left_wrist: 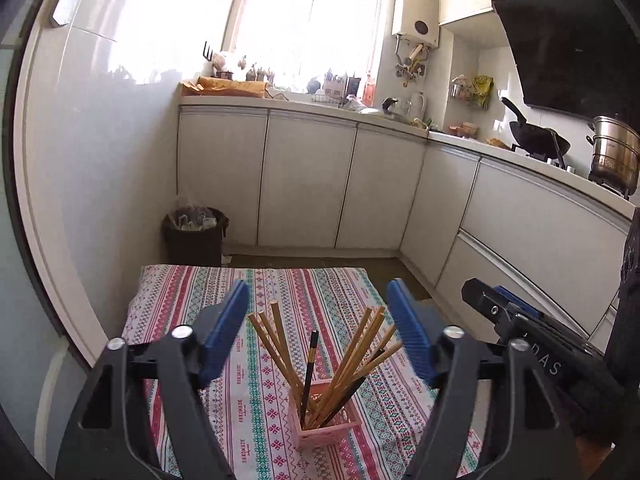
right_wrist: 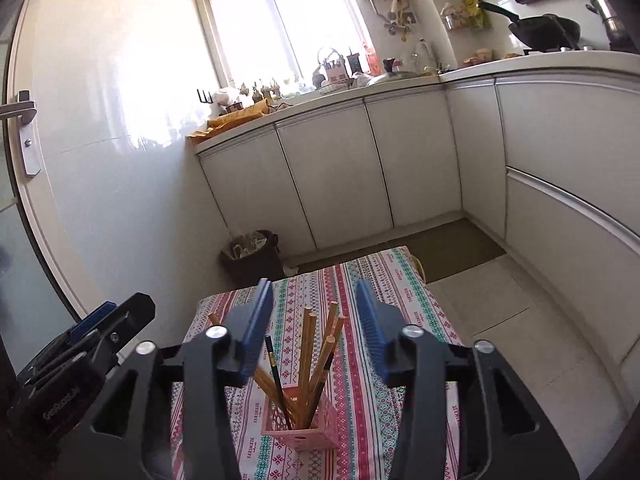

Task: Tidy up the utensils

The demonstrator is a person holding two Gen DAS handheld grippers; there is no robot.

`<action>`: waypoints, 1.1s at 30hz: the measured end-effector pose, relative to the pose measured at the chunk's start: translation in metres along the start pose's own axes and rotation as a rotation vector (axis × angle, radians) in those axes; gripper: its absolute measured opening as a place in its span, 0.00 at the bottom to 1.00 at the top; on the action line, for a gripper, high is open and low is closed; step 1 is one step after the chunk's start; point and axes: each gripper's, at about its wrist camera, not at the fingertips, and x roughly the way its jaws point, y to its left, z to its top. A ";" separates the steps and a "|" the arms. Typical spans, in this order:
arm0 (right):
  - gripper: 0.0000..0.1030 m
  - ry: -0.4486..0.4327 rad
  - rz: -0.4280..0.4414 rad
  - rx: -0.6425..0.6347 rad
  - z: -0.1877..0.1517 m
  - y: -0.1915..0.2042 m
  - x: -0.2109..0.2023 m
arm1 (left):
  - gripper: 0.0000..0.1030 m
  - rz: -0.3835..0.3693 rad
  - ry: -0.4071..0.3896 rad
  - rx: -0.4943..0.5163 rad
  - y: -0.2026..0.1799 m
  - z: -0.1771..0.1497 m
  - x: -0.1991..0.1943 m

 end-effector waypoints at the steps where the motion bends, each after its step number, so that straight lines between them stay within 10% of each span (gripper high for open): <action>1: 0.60 -0.015 -0.004 0.009 0.000 -0.001 -0.002 | 0.72 0.006 -0.010 0.000 0.000 0.001 -0.003; 18: 0.93 -0.070 -0.046 0.041 0.003 -0.019 -0.017 | 0.86 0.019 -0.053 -0.004 -0.003 0.007 -0.016; 33: 0.93 -0.070 -0.068 0.029 0.002 -0.026 -0.023 | 0.93 0.045 -0.059 0.009 -0.005 0.005 -0.016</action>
